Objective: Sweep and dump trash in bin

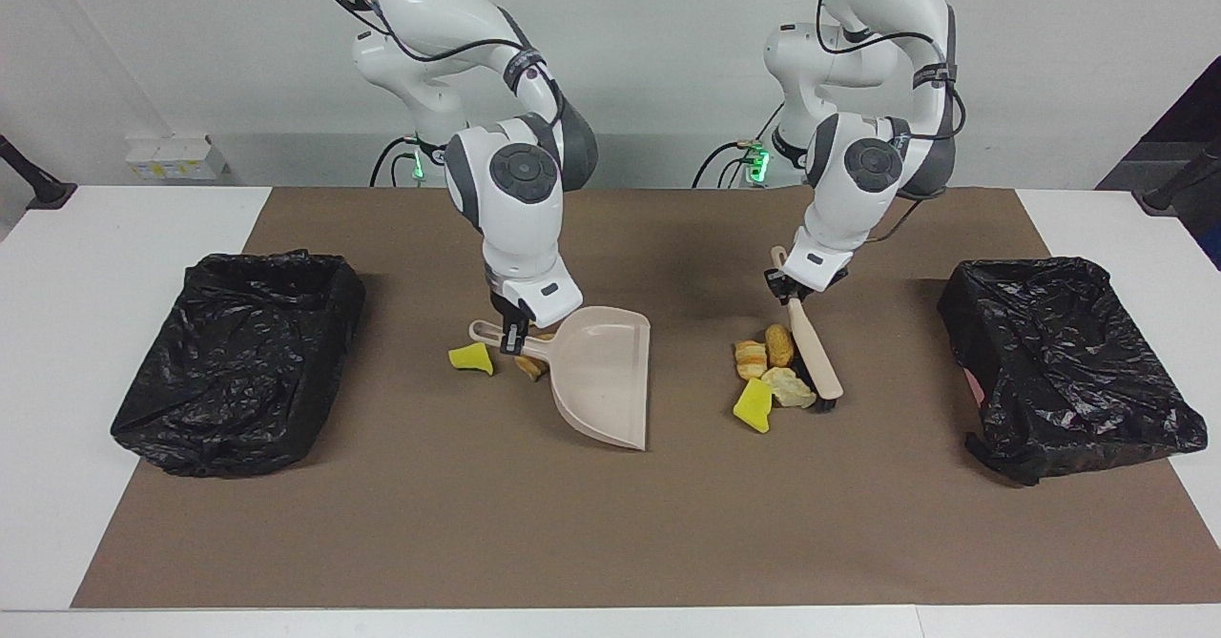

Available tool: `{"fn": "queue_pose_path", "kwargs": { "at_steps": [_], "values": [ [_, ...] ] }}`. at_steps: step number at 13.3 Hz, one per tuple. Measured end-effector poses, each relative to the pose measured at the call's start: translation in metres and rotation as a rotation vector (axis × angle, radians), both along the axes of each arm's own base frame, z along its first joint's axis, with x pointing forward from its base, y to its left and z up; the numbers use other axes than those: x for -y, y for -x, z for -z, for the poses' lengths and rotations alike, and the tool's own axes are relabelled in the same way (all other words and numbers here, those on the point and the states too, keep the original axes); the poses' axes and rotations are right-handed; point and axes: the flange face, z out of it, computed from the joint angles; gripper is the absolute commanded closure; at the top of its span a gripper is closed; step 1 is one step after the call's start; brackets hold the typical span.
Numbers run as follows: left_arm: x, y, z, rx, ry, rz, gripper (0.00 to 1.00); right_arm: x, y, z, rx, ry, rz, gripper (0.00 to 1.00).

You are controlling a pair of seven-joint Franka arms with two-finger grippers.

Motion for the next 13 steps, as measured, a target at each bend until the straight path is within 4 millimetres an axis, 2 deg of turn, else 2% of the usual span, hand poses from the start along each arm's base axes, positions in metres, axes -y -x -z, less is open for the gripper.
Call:
{"fn": "queue_pose_path", "kwargs": {
  "at_steps": [5, 10, 13],
  "values": [
    [0.077, 0.022, -0.008, 0.048, 0.113, -0.017, 1.0, -0.012, -0.004, 0.028, 0.058, 0.004, -0.136, 1.0],
    [0.115, 0.043, -0.01, 0.042, 0.147, 0.023, 1.0, -0.037, 0.0, 0.037, 0.09, -0.009, -0.159, 1.0],
    [0.15, 0.053, -0.015, 0.062, 0.19, 0.013, 1.0, -0.041, 0.0, 0.043, 0.091, -0.011, -0.151, 1.0]
  ]
}}
